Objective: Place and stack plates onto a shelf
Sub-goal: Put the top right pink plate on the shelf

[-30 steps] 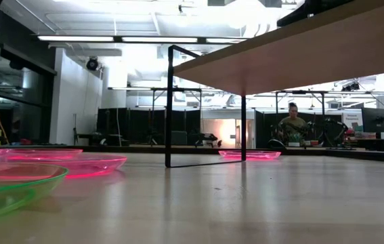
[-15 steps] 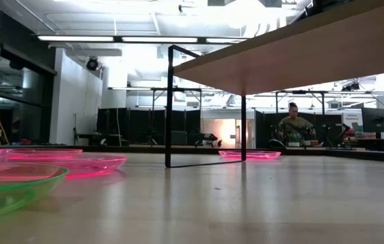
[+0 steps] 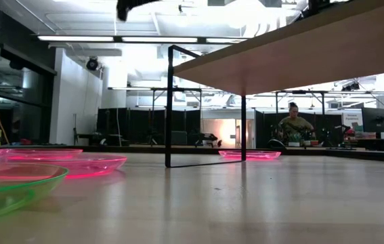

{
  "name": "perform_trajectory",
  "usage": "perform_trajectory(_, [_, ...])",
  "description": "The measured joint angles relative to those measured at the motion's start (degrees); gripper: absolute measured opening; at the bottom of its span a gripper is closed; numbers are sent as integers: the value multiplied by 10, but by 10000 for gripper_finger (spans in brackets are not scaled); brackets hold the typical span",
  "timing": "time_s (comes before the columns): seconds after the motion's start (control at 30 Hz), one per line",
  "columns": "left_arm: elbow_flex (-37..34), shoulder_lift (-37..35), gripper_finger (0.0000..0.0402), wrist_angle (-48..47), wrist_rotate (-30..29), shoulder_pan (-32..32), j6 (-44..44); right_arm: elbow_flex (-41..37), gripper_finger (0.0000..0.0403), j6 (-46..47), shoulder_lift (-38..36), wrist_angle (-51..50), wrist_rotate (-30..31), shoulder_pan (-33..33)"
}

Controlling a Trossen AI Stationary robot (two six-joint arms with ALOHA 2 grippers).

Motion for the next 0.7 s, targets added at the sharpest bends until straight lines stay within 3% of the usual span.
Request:
perform_trajectory(0.13, [-46,-54,142,-2,66,72,0,0,1,20,50,43,7,0])
perform_trajectory(0.33, [-51,-69,142,-103,154,182,36,0,1,39,138,66,17,1])
perform_trajectory(0.53, [-52,-65,142,-172,199,233,21,0,1,39,215,-57,59,-10])
perform_trajectory(0.7, [-52,-65,142,-158,200,236,-3,0,10,39,283,-142,59,-35])
